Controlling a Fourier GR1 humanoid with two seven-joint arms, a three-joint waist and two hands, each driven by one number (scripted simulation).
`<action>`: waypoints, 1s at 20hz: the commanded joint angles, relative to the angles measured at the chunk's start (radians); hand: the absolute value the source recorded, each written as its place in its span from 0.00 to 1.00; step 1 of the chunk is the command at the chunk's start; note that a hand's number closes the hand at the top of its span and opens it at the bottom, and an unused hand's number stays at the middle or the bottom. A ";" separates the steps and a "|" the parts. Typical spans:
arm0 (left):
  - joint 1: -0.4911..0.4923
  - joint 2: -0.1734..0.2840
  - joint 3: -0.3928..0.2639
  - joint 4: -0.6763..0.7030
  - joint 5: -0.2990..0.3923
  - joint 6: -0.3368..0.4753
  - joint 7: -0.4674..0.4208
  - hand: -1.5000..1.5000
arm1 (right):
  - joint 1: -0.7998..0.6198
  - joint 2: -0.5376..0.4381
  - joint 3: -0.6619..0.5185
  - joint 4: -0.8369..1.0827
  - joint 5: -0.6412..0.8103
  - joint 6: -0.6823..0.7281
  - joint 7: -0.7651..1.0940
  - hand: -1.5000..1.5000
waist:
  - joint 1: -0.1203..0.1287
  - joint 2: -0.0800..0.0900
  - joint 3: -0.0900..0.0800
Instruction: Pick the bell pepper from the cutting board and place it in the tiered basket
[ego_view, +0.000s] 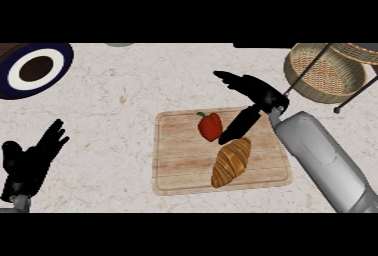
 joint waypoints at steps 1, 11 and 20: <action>0.010 0.010 0.033 0.022 0.011 -0.036 -0.004 0.50 | -0.140 0.069 -0.025 0.114 -0.025 0.076 0.121 0.00 | 0.003 0.004 -0.004; -0.004 -0.039 0.047 0.055 -0.067 -0.026 0.003 0.50 | -0.045 0.004 -0.048 0.013 0.020 0.220 0.269 0.00 | -0.019 0.001 -0.004; 0.045 -0.087 0.072 -0.019 -0.099 -0.042 0.036 0.50 | 0.027 0.053 -0.120 0.033 0.063 0.282 0.244 0.00 | -0.014 0.001 -0.003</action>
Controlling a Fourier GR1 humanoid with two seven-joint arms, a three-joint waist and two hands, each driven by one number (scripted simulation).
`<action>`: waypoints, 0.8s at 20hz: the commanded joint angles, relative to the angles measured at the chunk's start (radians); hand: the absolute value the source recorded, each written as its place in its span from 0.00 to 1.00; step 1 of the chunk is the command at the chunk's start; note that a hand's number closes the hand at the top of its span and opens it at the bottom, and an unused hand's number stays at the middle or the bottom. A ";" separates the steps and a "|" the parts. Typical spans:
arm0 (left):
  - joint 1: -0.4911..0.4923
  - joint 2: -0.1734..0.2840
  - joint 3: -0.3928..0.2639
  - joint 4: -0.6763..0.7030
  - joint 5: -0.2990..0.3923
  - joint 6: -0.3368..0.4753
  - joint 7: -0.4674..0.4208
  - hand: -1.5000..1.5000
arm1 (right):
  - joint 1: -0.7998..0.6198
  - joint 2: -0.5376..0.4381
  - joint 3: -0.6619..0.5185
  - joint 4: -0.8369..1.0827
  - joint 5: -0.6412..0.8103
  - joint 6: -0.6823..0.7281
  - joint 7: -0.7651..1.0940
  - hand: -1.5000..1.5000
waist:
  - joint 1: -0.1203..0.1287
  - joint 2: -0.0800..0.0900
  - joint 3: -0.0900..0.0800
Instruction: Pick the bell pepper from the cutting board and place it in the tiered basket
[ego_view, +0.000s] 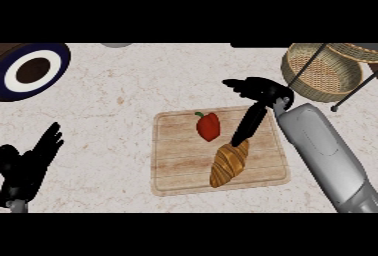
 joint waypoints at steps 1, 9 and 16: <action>-0.008 -0.019 0.033 0.052 -0.024 -0.020 -0.014 0.50 | 0.041 -0.015 -0.050 -0.050 -0.008 0.078 0.028 0.00 | -0.003 0.002 -0.003; -0.036 -0.029 0.082 0.062 -0.037 -0.073 0.021 0.50 | 0.065 0.061 -0.083 0.038 0.104 0.047 -0.094 0.00 | 0.002 0.003 -0.003; 0.033 -0.096 0.062 -0.009 -0.115 -0.049 -0.016 0.50 | 0.056 0.100 -0.109 0.089 0.165 0.064 -0.161 0.00 | 0.004 0.003 -0.003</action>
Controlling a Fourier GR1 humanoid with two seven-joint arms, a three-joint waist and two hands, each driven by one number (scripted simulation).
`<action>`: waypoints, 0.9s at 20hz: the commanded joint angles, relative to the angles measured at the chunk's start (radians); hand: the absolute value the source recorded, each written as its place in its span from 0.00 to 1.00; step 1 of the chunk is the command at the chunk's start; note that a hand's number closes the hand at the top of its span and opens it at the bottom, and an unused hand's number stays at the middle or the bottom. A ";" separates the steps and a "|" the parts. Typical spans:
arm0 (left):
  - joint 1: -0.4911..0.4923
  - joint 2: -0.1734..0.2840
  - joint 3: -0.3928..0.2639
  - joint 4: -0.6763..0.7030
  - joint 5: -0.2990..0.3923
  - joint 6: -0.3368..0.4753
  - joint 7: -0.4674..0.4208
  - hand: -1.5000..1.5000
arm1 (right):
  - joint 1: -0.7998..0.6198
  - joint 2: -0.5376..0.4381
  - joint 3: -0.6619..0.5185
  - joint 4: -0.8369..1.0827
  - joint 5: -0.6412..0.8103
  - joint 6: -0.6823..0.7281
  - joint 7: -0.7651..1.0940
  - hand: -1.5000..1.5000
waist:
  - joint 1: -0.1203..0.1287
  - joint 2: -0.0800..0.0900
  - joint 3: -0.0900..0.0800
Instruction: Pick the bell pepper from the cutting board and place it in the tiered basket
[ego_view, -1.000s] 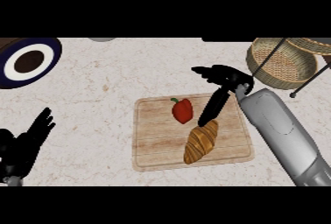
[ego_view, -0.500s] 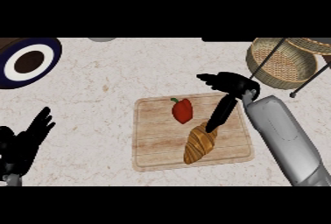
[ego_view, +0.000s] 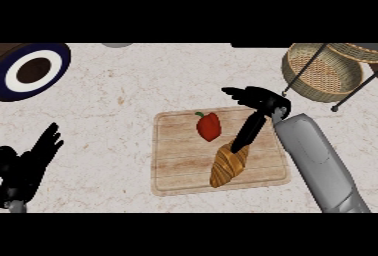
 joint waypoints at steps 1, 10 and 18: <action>0.071 -0.065 -0.029 -0.019 -0.032 0.008 -0.038 0.50 | -0.034 0.046 -0.017 0.080 0.047 -0.032 -0.065 0.00 | 0.006 0.004 -0.005; 0.018 -0.029 0.053 -0.001 -0.027 -0.068 0.010 0.50 | -0.099 0.101 -0.057 0.239 0.135 -0.050 -0.142 0.00 | 0.005 0.005 -0.005; -0.029 -0.031 0.087 0.046 -0.046 -0.093 0.032 0.50 | -0.042 0.187 -0.020 0.266 0.217 -0.120 -0.189 0.00 | 0.002 0.004 -0.005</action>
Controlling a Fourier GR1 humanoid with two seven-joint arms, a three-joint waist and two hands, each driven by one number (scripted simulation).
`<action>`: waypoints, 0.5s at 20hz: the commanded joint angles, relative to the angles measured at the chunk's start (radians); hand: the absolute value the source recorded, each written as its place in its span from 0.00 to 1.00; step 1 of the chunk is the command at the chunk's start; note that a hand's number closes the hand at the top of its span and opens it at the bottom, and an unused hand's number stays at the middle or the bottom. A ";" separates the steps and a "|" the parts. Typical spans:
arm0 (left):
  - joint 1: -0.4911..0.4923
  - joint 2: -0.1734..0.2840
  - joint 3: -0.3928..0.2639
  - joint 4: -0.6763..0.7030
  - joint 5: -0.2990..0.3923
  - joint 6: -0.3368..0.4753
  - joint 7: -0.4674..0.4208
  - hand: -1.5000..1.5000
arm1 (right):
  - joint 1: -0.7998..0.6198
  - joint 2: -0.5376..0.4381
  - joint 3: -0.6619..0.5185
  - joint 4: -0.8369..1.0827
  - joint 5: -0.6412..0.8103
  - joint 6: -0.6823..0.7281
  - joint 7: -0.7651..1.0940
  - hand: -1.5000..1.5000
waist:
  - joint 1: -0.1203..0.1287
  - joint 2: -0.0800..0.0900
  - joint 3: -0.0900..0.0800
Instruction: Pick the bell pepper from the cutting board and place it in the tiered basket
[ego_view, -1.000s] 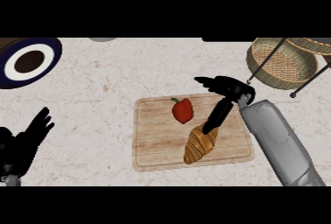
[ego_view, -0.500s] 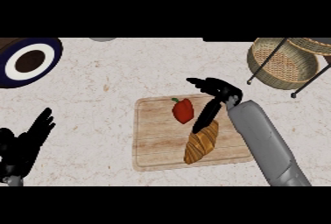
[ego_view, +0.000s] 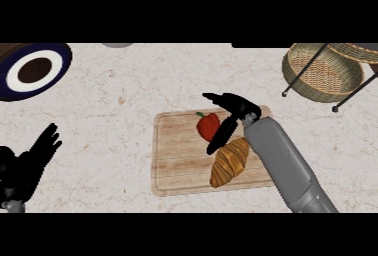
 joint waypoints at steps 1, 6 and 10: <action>0.057 -0.015 0.011 -0.015 0.004 -0.031 -0.016 0.50 | 0.033 0.040 0.033 -0.007 0.017 -0.005 0.007 0.00 | -0.001 0.004 -0.006; -0.016 -0.037 0.007 0.032 -0.028 -0.002 0.010 0.50 | 0.027 0.041 0.082 0.105 -0.007 -0.029 -0.082 0.00 | 0.003 0.007 -0.006; -0.017 -0.054 -0.004 0.007 -0.060 0.024 0.029 0.50 | 0.014 0.040 0.116 0.037 -0.013 -0.103 -0.172 1.00 | 0.003 0.006 -0.006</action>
